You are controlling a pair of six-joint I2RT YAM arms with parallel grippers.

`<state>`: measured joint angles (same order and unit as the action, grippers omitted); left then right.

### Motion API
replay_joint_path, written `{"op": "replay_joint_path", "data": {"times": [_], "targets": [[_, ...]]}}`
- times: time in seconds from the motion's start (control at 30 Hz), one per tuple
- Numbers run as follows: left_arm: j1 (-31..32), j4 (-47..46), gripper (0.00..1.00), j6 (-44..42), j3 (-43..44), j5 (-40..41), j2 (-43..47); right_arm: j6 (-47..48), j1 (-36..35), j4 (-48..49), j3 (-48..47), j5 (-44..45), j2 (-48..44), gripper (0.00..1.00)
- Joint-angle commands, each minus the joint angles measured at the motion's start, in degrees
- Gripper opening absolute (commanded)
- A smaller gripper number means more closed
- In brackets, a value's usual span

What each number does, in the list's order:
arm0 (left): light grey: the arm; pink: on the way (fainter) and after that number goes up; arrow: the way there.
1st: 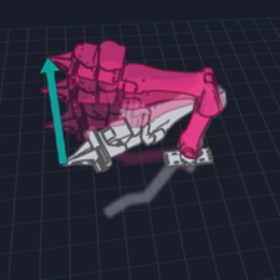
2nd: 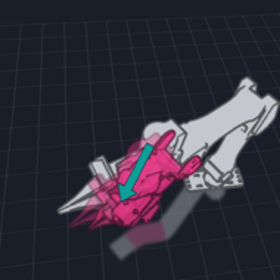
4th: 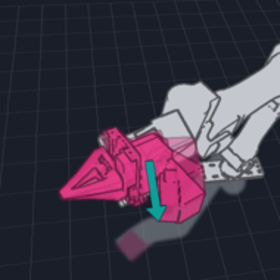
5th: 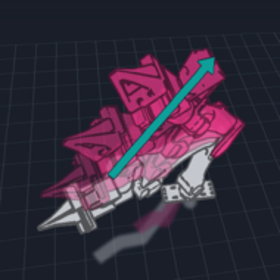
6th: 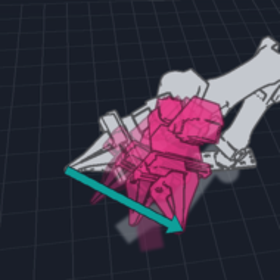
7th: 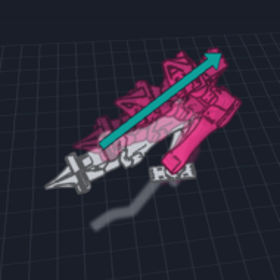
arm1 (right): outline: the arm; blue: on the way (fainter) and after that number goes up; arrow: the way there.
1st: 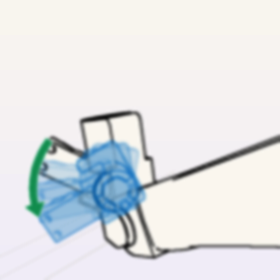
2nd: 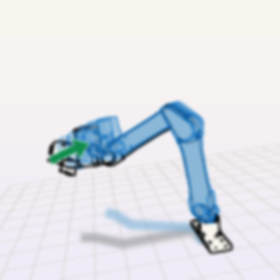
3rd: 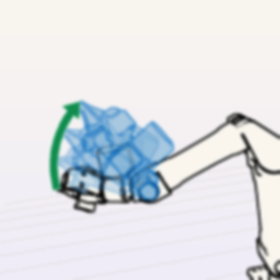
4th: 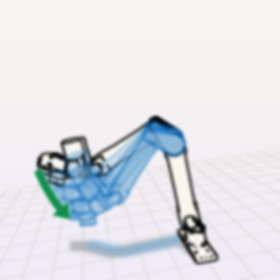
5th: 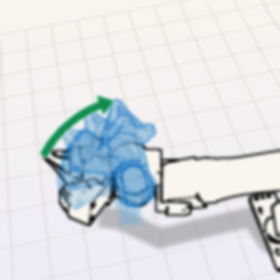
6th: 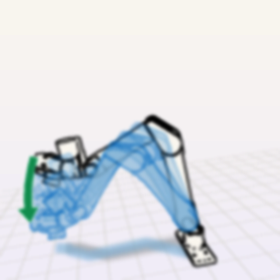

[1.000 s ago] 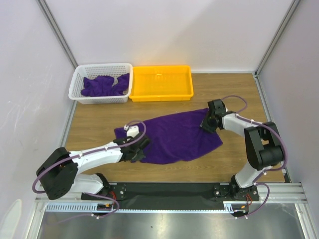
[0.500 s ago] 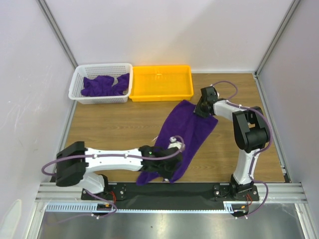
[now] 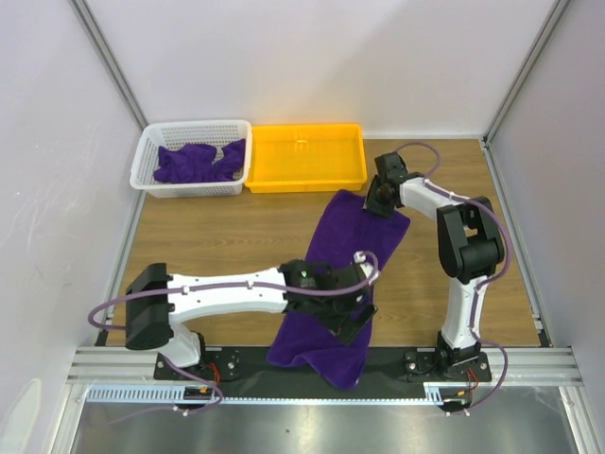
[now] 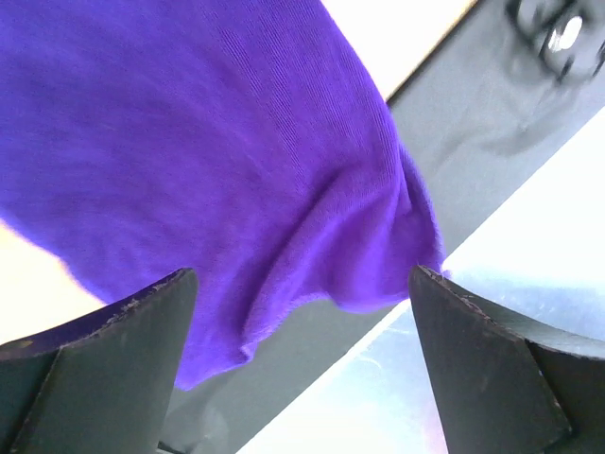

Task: Fold and stack the towels
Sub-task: Flatten out the crumpled towel

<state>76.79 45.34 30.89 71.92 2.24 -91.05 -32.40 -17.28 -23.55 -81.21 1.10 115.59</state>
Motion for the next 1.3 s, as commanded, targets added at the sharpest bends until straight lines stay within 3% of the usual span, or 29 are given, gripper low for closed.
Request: {"op": "replay_joint_path", "data": {"times": [0.0,0.23,0.4,0.67,1.27], "targets": [[-6.27,5.46,1.0,-2.59,5.94,4.18,3.42,2.0,1.27,-4.22,2.18,0.74,-11.49,0.45],[-24.83,-3.67,1.0,-3.29,6.3,4.44,1.76,0.06,7.42,-4.66,12.73,-1.81,-23.64,0.54],[-33.09,-14.2,0.98,-4.7,9.55,5.76,-4.66,0.41,10.33,-4.31,16.87,0.73,-24.01,0.54],[-37.24,-22.21,0.96,-8.31,15.71,9.54,-15.56,0.67,11.39,-0.97,18.28,4.08,-18.13,0.54],[-39.35,-29.52,0.96,-10.15,16.41,6.64,-20.75,1.2,11.48,3.16,14.15,6.54,-7.58,0.47]]}}
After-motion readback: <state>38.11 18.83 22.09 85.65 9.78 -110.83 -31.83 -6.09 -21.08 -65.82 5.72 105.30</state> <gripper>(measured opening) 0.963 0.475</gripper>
